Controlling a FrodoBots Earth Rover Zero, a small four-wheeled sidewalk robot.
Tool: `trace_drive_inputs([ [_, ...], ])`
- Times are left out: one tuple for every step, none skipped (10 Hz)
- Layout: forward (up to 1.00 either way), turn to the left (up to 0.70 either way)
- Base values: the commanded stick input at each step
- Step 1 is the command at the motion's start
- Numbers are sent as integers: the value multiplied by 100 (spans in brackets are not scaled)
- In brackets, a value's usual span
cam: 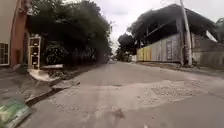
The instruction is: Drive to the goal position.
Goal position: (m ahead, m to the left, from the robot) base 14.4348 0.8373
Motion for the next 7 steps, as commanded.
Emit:
trace_drive_inputs([
  [70, 0],
  [70, 0],
  [70, 1],
  [70, 5],
  [70, 0],
  [70, 14],
  [70, 15],
])
